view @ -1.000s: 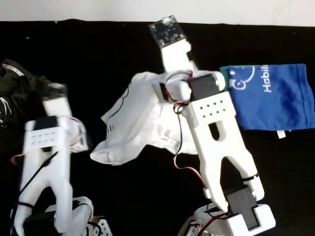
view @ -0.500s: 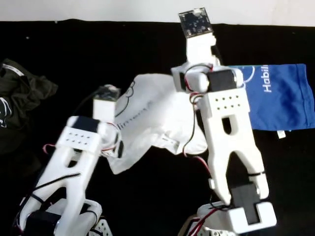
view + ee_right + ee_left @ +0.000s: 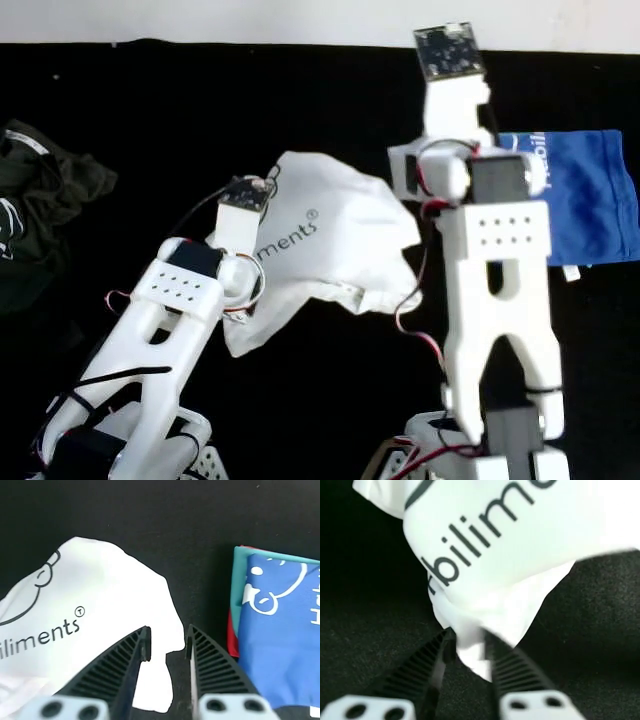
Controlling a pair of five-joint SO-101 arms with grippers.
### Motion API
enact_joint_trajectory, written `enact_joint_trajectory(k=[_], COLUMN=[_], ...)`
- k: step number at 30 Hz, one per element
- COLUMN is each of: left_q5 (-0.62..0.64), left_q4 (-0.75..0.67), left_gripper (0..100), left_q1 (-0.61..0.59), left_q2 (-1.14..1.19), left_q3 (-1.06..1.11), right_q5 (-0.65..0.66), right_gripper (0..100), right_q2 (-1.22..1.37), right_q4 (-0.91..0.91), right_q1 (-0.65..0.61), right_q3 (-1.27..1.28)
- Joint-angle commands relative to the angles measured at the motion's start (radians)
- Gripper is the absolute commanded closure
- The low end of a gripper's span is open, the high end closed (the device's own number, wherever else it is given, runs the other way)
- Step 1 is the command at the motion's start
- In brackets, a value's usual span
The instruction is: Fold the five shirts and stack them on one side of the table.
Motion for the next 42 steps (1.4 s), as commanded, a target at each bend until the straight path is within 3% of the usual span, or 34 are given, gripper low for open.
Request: enact_joint_trajectory(k=[1,5,11,14,18,27,33,36,42], left_q5=[-0.005,-0.006,-0.005,0.014,0.086,0.095,0.095,0.075,-0.011], left_q4=[-0.017,0.025,0.241,0.275,0.221,0.015,-0.104,-0.112,-0.107], left_gripper=[97,99,98,90,74,73,73,76,99], left_q1=[0.002,-0.044,-0.108,-0.105,-0.104,0.025,0.015,0.022,0.016], left_q2=[-0.012,-0.031,-0.111,-0.117,-0.117,-0.117,-0.116,-0.116,-0.073], left_q3=[-0.007,-0.028,-0.094,-0.073,-0.028,0.176,0.257,0.243,0.217], right_q5=[-0.003,-0.005,-0.005,-0.005,-0.006,-0.006,-0.008,-0.008,-0.003], right_gripper=[87.5,87.5,87.5,87.5,87.5,87.5,87.5,87.5,87.5], right_q2=[-0.064,-0.067,-0.067,-0.067,-0.067,-0.067,-0.067,-0.067,-0.079], right_q4=[0.033,0.097,0.189,0.191,0.186,0.191,0.193,0.193,0.265], right_q1=[0.013,0.012,0.012,0.012,0.008,0.008,0.008,0.008,0.007], right_q3=[-0.035,-0.036,-0.036,-0.036,-0.036,-0.036,-0.036,-0.036,-0.058])
